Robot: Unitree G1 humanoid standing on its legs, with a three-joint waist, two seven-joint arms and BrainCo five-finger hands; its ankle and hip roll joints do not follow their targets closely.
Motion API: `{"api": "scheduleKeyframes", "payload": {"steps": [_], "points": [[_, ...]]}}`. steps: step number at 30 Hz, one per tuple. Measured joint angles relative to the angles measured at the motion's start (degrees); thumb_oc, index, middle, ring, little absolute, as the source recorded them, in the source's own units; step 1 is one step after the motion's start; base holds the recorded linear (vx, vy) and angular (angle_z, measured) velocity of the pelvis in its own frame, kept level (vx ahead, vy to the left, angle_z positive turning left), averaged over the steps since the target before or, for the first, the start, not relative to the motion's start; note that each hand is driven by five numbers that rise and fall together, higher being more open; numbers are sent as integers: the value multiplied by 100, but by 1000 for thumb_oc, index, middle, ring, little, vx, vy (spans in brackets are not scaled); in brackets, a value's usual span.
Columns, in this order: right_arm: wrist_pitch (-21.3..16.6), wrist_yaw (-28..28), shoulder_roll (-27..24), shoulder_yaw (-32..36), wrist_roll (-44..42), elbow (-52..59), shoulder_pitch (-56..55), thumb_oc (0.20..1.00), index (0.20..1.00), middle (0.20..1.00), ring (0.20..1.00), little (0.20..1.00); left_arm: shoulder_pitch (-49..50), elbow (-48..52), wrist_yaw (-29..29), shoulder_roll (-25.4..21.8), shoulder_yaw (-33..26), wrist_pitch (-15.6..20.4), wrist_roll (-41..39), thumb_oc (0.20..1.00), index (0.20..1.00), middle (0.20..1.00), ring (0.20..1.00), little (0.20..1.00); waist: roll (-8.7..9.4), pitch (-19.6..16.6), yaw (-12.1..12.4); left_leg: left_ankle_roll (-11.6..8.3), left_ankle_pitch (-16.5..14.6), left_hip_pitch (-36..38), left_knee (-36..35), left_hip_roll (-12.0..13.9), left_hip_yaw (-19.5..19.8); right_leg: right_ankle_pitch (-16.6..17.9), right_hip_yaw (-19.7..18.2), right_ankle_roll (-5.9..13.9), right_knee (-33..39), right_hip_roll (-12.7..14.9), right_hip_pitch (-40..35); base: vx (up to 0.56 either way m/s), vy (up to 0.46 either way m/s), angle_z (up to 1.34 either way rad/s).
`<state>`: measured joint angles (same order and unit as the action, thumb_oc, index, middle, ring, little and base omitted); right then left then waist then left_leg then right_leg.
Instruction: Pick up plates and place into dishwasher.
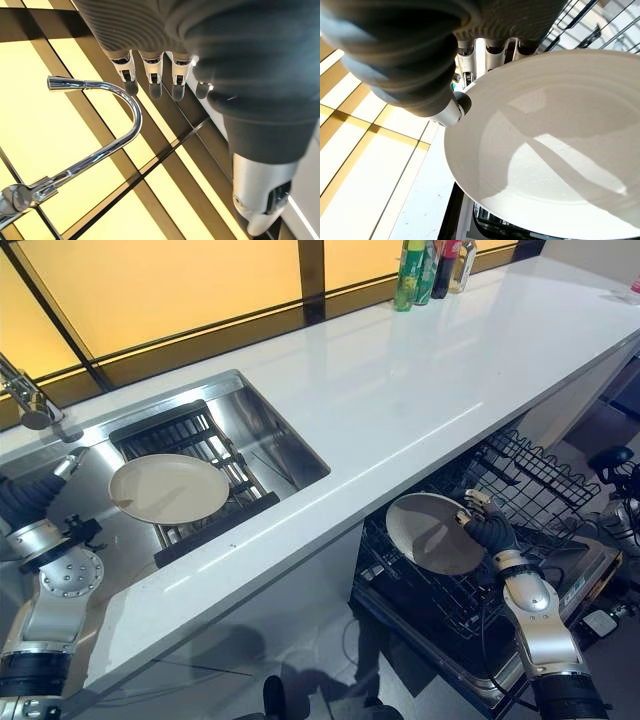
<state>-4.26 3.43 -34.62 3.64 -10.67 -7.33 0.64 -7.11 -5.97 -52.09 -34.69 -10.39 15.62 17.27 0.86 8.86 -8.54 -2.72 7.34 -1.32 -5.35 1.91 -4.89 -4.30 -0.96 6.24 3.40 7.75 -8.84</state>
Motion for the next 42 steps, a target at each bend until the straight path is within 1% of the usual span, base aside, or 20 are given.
{"api": "scheduleKeyframes", "payload": {"steps": [8,11,16,19,21,22,24,27,29,30,32,42], "points": [[-23,-37,-31,21,-1,8,-26,200,200,200,200,200,43,-1,-20,-3,19,-3,1,1000,1000,1000,1000,1000,-90,-57,-21,13,49,-170,25,5,0,16,-11,-10,-27,-6,194,-64,31,0],[-50,-136,-32,0,-2,8,34,200,200,200,200,200,42,-2,-69,-3,31,-6,2,1000,1000,1000,1000,1000,-109,-46,-26,12,61,-216,27,7,0,14,-11,-8,-41,-5,251,-91,16,-2],[-128,-243,-47,-15,-9,-10,156,200,200,200,200,200,28,-12,-229,-3,130,-21,2,1000,1000,1000,1000,1000,-224,30,-41,12,75,-308,27,11,-5,14,-20,-7,-61,-9,360,-54,17,-1],[-118,-236,-181,-25,148,-62,303,200,200,200,200,200,19,-14,-304,-4,214,-25,2,1000,1000,1000,1000,1000,-294,160,-43,7,79,-340,27,21,-14,16,-22,-5,-67,-18,420,-57,-8,-2],[35,-229,-399,-155,724,-91,408,200,200,200,200,200,16,-13,-322,-3,267,-34,2,1000,1000,1000,1000,1000,-296,234,-43,3,80,-346,26,32,-20,17,-18,-5,-70,-34,437,-58,-36,-3],[200,-159,-615,-371,1131,-110,446,200,200,200,200,200,-6,-11,-337,-4,265,-61,2,1000,1000,1000,1000,1000,-277,272,-37,-4,81,-354,27,45,-29,19,-20,-9,-68,-41,447,-16,-48,-3],[487,-59,-916,-691,1468,-169,447,200,200,200,200,200,-37,-2,-381,-16,266,-152,0,1000,1000,1000,1000,1000,-236,358,-33,-22,95,-376,27,60,-25,27,-13,-21,-61,-55,438,6,-49,-1],[685,-14,-893,-1033,1933,-419,418,200,200,200,200,200,-60,-2,-470,-16,305,-196,2,1000,1000,1000,1000,1000,-193,441,-36,-27,102,-422,29,65,20,30,5,-26,-56,-67,468,-9,-10,2],[726,24,-836,-1473,2128,-486,418,200,200,200,200,200,-191,9,-536,-18,407,-256,10,1000,1000,1000,1000,1000,-213,502,1,-26,103,-428,30,49,37,30,25,-26,-57,-62,466,-12,21,6],[754,-65,-707,-1584,2204,-502,434,200,200,200,200,200,-271,9,-553,-20,438,-261,12,1000,1000,1000,1000,1000,-226,568,9,-21,106,-429,30,37,48,30,37,-26,-57,-60,460,-2,27,5],[789,-119,-621,-1548,2245,-549,555,200,200,200,200,200,-341,14,-586,-30,447,-306,12,1000,1000,1000,1000,1000,-254,658,0,-14,111,-429,29,20,48,33,38,-18,-55,-50,461,0,17,0],[784,-27,-603,-1562,2233,-532,586,200,200,200,200,200,-426,20,-592,-28,469,-406,11,1000,1000,1000,1000,1000,-267,686,-14,-15,110,-435,29,23,48,35,36,-18,-22,-51,456,0,6,0]]}}
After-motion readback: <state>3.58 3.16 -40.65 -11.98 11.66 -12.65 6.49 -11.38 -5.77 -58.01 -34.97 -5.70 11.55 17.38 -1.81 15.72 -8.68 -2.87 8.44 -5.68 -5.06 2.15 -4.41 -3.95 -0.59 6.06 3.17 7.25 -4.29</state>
